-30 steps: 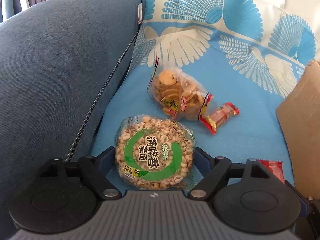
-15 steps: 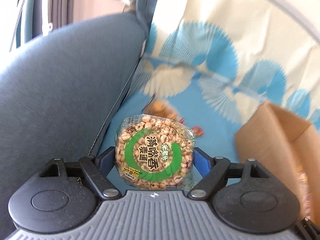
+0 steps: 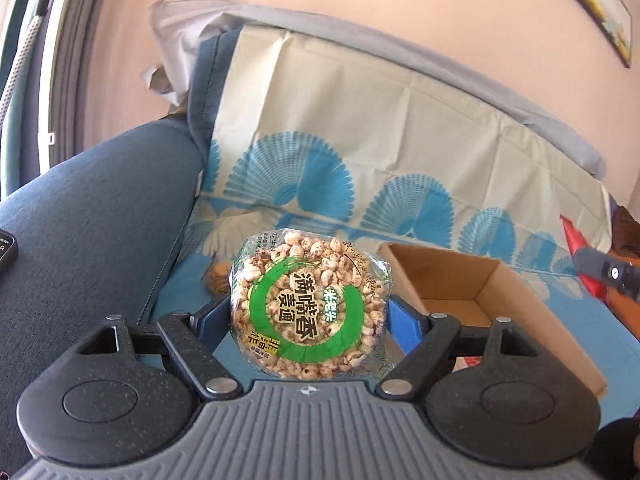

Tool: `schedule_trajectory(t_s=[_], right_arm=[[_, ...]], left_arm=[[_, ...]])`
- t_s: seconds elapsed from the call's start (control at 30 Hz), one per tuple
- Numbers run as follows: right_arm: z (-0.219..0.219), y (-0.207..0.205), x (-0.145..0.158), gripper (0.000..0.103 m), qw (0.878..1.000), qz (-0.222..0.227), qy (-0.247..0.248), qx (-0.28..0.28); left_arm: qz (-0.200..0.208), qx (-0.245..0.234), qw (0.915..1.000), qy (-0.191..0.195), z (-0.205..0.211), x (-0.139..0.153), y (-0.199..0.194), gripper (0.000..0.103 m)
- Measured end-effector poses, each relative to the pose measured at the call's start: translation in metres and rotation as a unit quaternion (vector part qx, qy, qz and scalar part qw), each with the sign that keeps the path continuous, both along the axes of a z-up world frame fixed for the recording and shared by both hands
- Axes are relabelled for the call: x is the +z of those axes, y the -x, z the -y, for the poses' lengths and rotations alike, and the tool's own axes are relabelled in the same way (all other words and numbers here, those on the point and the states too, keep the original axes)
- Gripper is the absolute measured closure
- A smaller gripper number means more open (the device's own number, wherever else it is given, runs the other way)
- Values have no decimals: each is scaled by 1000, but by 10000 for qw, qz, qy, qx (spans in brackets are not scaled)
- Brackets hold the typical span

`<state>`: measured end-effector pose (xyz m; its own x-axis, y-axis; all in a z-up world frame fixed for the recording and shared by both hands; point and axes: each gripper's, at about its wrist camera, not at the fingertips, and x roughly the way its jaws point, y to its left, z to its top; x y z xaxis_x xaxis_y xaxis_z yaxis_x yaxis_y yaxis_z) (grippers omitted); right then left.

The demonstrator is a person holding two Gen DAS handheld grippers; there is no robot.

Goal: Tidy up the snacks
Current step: 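Carry the nut cake over the box with the left tool while the right tool carries the red bar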

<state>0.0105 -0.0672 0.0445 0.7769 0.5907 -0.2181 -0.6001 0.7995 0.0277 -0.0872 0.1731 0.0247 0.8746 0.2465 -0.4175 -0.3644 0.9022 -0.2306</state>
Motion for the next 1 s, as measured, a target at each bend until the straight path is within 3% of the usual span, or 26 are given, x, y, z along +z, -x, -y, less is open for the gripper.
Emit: schedule_trajectory(t_s=[0.2,0.3,0.63,1.0], right_arm=[[42,-20,-12,59,9988,-178,-288,-365],[42,-16,-15,59,9994,-125,-264,-190],[69,-34,-14,59,9955,-383,-723,-472],[72,-33,-15,59,9957,-332,-729,-467]], left_arm=[[-35,-151,9997,-209,18,-1,-6,17],[-190,-190,9989,-388,21,-6,-14,17],[-399,-217,9974,-553,26,-14,-26,17],[-619,-259,9942,-837,36,-20,-35,17]])
